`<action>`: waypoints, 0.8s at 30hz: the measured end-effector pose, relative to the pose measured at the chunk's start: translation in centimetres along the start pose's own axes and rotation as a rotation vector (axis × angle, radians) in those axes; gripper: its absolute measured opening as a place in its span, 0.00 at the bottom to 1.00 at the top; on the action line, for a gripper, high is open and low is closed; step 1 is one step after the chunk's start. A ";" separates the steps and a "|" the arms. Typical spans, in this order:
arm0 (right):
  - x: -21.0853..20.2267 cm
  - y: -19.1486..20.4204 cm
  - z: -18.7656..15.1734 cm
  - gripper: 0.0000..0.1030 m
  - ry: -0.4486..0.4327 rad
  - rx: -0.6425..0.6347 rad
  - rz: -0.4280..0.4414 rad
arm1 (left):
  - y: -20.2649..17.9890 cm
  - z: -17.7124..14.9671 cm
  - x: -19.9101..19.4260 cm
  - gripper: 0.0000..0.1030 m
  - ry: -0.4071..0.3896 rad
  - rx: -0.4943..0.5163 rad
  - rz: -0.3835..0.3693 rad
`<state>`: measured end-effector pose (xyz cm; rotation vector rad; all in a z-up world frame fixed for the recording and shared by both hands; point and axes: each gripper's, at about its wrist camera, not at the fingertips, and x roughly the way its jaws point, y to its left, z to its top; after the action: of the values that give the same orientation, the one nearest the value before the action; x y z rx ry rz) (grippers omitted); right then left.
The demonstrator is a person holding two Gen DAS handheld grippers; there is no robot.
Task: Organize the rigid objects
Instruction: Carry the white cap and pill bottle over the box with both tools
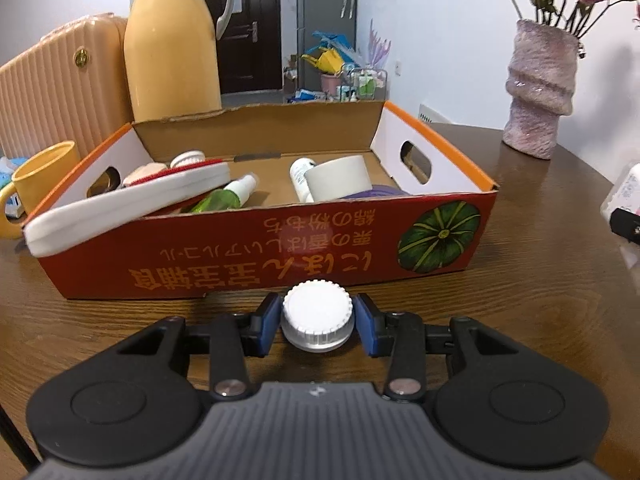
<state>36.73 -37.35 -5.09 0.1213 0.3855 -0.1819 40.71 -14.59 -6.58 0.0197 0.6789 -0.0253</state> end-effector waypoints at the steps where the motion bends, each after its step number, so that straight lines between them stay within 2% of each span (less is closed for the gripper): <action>1: -0.2 0.1 -0.1 0.42 -0.004 -0.002 0.002 | 0.0 -0.1 -0.3 0.40 -0.007 0.005 -0.002; 11: -3.0 2.2 -1.2 0.42 -0.037 -0.037 0.041 | 1.1 -0.9 -3.3 0.40 -0.072 0.029 -0.018; 24: -6.9 5.6 -2.9 0.42 -0.062 -0.067 0.111 | 3.8 -2.2 -7.9 0.40 -0.146 0.013 -0.047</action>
<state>30.49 -30.43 -4.59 0.0708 0.3213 -0.0632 33.26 -10.62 -3.27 0.0138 0.5333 -0.0758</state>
